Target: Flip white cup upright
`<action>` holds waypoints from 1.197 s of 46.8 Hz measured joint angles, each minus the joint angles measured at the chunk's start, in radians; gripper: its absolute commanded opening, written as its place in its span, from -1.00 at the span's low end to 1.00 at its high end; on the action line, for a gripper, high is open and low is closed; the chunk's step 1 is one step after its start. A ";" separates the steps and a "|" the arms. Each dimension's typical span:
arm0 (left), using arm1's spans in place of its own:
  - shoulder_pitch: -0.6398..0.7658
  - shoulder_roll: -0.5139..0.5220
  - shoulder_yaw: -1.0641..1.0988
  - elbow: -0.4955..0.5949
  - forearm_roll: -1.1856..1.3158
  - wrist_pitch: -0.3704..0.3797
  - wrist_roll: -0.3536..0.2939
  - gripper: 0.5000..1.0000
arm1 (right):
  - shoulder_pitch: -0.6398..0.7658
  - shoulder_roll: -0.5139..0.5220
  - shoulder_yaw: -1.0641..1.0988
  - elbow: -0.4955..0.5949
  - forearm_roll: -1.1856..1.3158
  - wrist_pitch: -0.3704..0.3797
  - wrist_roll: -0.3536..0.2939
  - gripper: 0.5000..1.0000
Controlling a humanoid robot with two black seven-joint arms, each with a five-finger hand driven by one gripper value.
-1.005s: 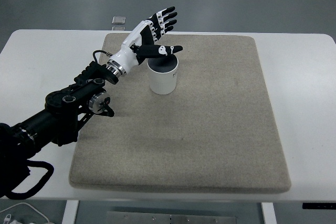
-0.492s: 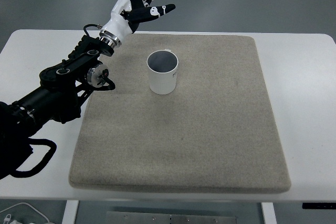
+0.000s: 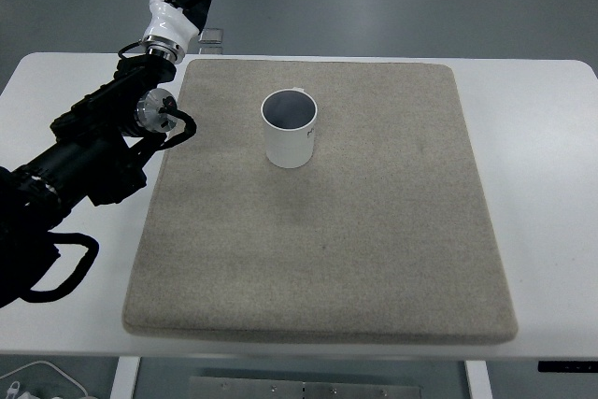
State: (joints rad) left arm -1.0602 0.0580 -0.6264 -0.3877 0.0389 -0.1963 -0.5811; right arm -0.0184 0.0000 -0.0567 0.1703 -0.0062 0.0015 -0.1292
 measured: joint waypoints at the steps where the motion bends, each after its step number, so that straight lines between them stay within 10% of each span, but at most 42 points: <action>1: 0.000 0.000 0.000 0.004 -0.013 0.000 0.021 0.96 | 0.000 0.000 0.000 0.000 0.000 0.000 0.000 0.72; 11: 0.004 -0.007 0.001 0.032 -0.134 0.001 0.243 0.95 | 0.000 0.000 0.000 0.000 -0.002 0.002 0.000 0.72; 26: 0.012 -0.011 -0.033 0.061 -0.320 -0.008 0.388 0.98 | 0.003 0.000 0.000 0.000 -0.002 0.002 0.000 0.72; 56: 0.046 -0.016 -0.138 0.087 -0.451 -0.075 0.417 0.99 | 0.003 0.000 0.000 0.000 -0.001 0.000 0.000 0.72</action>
State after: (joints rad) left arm -1.0141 0.0418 -0.7639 -0.3005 -0.4126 -0.2710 -0.1643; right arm -0.0152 0.0000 -0.0567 0.1703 -0.0077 0.0015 -0.1289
